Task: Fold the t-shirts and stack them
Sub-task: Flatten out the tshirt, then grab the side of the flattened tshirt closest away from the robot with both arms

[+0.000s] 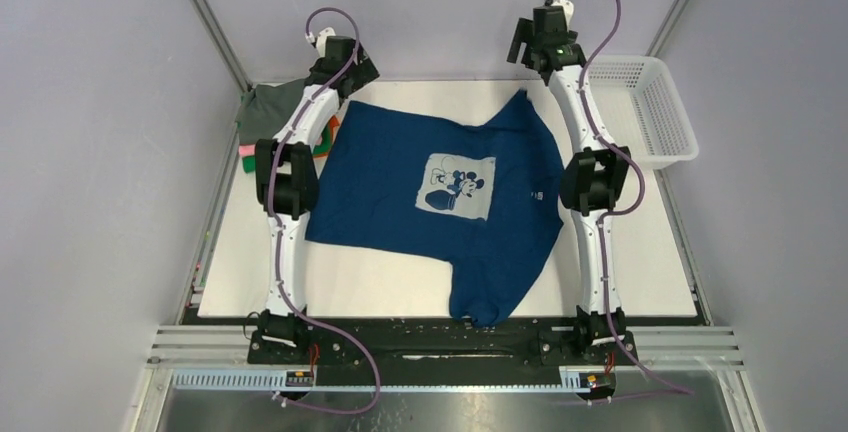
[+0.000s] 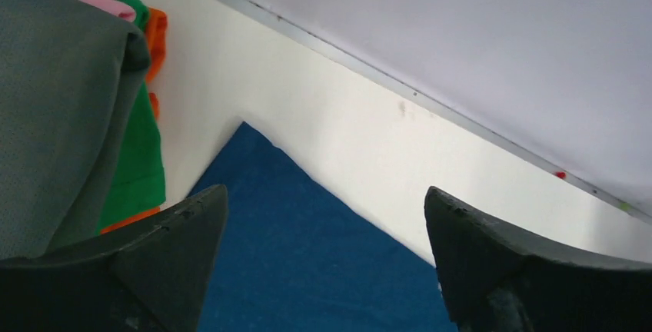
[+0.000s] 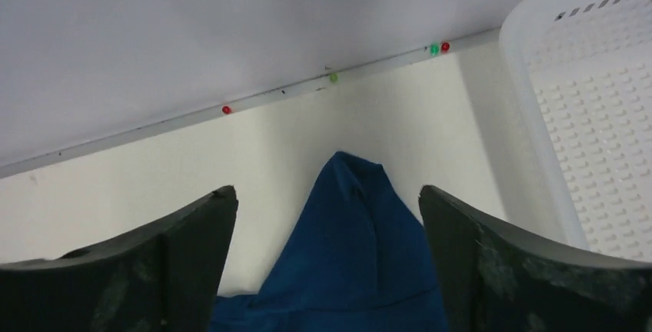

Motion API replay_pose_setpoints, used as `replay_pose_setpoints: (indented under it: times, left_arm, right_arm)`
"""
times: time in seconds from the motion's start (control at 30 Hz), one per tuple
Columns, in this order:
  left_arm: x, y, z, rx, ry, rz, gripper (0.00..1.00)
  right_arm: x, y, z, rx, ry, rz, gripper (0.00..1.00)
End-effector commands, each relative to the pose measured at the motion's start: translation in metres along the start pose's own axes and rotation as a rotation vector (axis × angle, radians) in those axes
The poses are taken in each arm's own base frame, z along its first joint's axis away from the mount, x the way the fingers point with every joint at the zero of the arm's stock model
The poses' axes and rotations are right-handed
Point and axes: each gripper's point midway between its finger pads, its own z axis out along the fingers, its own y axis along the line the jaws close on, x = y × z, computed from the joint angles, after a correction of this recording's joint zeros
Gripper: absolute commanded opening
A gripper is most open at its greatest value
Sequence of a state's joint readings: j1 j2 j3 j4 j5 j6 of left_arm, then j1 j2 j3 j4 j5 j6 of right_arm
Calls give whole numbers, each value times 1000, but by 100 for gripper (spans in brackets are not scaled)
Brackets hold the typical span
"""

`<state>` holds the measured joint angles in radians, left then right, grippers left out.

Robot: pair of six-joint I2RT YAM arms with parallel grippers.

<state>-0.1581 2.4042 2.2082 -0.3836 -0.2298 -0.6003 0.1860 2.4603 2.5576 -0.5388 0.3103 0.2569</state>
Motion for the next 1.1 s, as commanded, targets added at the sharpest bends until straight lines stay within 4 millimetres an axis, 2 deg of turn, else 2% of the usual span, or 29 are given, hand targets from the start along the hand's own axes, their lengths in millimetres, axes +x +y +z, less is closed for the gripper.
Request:
replay_pose_setpoints:
  times: [0.0, 0.03, 0.07, 0.1, 0.13, 0.2, 0.27, 0.33, 0.43, 0.47, 0.53, 0.63, 0.7, 0.8, 0.87, 1.07]
  left_arm:
    - [-31, -44, -45, 167, -18, -38, 99]
    - [-32, -49, -56, 187, -23, -39, 99]
    - [-29, -52, -68, 209, -24, -34, 99]
    - [-25, -54, -79, 228, -19, -28, 99]
    - [-22, -55, -92, 243, -14, -23, 99]
    - [-10, -55, -120, 268, 21, -15, 99]
    - [15, -46, -139, 282, 84, -13, 99]
    - [48, -34, -156, 293, 167, -14, 99]
    - [100, -4, -172, 268, 274, -13, 99]
    - [126, 11, -175, 247, 330, -8, 99]
    - [156, 29, -182, 227, 404, -9, 99]
    - [189, 47, -189, 211, 492, -9, 99]
    - [206, 54, -192, 206, 537, 0, 99]
    - [228, 71, -195, 158, 590, 5, 99]
    - [238, 83, -198, 122, 612, 6, 99]
    - [251, 110, -206, 28, 614, 17, 99]
  right_arm:
    - [23, 10, -37, -136, 196, 0, 99]
    - [33, 12, -42, -165, 223, 1, 99]
    - [30, 15, -50, -194, 198, 21, 100]
    - [38, 15, -59, -215, 210, 39, 100]
    - [32, 15, -77, -241, 187, 64, 99]
    - [53, 17, -100, -288, 228, 95, 100]
    - [80, 16, -126, -307, 282, 117, 99]
    - [118, 11, -152, -298, 347, 129, 100]
    - [176, 4, -188, -277, 431, 102, 99]
    - [206, -2, -199, -256, 481, 83, 99]
    - [241, -2, -222, -257, 530, 62, 100]
    - [285, -3, -247, -249, 613, 33, 100]
    - [308, -11, -254, -226, 669, 45, 100]
    - [329, -27, -250, -153, 701, 27, 99]
    - [335, -38, -247, -101, 721, -12, 99]
    - [342, -49, -223, -45, 781, 8, 100]
